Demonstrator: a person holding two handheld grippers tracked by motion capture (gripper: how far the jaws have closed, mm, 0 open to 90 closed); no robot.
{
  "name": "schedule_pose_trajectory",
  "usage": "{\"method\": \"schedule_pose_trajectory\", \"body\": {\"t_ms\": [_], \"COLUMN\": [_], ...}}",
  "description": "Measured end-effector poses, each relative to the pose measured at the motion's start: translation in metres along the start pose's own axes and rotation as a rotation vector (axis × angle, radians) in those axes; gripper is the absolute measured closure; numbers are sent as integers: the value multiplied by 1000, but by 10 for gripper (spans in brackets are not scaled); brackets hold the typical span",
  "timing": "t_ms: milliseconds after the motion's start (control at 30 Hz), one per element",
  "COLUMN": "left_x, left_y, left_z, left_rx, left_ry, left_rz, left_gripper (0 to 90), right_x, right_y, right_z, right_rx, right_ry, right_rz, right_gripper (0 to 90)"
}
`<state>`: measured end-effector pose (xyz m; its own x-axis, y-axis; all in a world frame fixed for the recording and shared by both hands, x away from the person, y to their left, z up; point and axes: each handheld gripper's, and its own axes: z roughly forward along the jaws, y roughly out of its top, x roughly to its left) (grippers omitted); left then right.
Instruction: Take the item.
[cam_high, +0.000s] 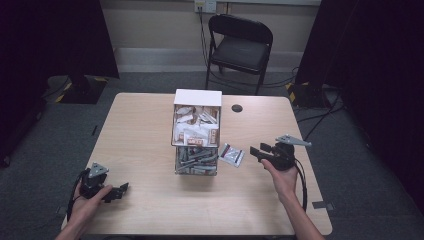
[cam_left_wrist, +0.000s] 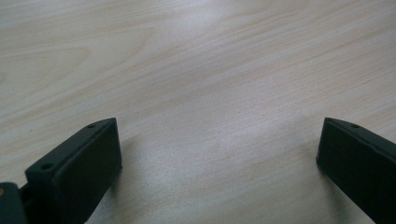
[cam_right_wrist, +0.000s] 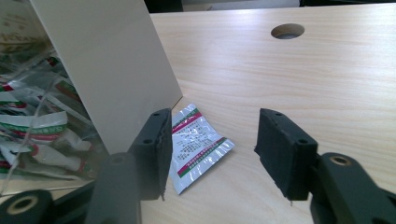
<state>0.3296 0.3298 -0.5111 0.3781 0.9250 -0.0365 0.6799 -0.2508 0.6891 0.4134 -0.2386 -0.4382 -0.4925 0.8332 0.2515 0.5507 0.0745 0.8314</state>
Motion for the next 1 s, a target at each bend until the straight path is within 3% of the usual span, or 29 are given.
{"method": "schedule_pose_trajectory", "body": {"t_ms": [500,633,733,933,1000], "left_x": [0,0,0,0,0], "left_y": [0,0,0,0,0], "left_z": [0,0,0,0,0], "left_rx": [-1,-1,-1,-1,-1], "left_ry": [1,-1,0,0,0], "left_rz": [-3,-2,-1,0,-1], "left_gripper": [0,0,0,0,0], "right_x": [-5,-8,-13,-21,-26], "right_y": [-14,-20,-26,-40,-44], "right_z": [-51,-60,-67,-81,-86], "right_rx": [-17,1,18,56,62], "right_ry": [-51,-61,-68,-112,-108], "right_rz": [29,28,62,53,68], "right_gripper": [270,233,205,170,148]}}
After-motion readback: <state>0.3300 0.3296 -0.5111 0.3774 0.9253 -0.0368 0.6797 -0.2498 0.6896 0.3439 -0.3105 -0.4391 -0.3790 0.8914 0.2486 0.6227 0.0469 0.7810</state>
